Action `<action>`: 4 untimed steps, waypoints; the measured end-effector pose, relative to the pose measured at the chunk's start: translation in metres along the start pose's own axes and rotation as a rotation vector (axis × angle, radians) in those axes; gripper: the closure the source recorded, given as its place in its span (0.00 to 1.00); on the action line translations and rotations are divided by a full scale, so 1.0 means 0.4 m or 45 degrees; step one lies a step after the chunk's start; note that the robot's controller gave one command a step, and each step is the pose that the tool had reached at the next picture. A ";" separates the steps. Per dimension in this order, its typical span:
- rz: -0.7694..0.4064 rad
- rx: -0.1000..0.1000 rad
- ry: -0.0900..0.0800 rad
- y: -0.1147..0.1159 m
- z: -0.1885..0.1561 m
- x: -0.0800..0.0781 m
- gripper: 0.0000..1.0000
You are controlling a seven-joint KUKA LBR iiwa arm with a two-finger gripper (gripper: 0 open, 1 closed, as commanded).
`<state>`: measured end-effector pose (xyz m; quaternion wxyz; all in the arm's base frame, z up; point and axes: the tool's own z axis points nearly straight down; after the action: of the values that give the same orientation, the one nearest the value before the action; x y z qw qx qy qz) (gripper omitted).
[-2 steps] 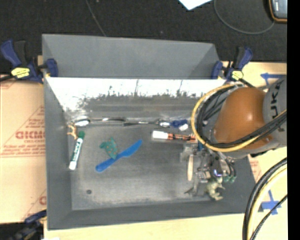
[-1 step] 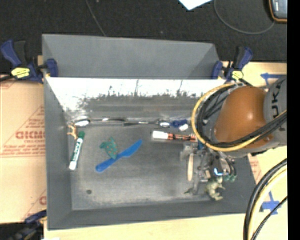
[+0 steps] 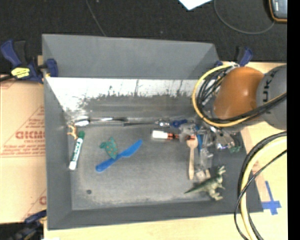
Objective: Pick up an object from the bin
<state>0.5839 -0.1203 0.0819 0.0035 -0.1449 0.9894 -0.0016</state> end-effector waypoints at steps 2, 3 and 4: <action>0.046 0.002 -0.010 -0.032 -0.047 -0.180 0.00; 0.025 0.007 -0.012 -0.113 0.023 -0.150 0.00; 0.179 0.003 -0.020 -0.048 0.027 -0.156 1.00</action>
Offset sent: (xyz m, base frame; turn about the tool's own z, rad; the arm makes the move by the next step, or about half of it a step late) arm 0.0712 0.0088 0.0181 0.0356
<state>0.6493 -0.1207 0.0718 0.0116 -0.0749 0.9971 -0.0014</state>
